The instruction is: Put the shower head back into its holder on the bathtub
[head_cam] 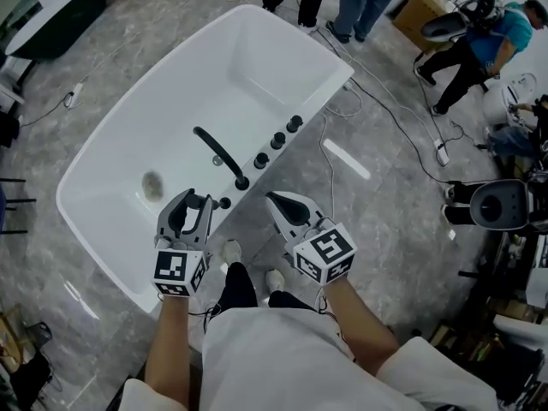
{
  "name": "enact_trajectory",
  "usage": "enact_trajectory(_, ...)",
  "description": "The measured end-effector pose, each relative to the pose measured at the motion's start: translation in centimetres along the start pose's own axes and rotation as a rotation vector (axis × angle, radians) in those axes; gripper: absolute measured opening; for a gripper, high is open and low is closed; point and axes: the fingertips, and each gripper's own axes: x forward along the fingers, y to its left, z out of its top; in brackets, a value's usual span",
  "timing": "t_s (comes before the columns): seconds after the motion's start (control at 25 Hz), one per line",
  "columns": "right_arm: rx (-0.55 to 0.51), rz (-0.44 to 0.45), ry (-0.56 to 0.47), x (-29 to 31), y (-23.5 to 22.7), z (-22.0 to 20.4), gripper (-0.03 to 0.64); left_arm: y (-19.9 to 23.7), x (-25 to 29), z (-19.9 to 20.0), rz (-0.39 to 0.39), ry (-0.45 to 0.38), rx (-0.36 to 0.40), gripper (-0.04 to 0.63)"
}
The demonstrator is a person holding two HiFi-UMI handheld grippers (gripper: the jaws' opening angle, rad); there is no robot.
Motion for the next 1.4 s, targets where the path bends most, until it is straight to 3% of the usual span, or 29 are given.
enact_trajectory(1.4,0.079,-0.065,0.138,2.2,-1.3,-9.7,0.017,1.8,7.0,-14.0,-0.047,0.197,-0.048,0.144)
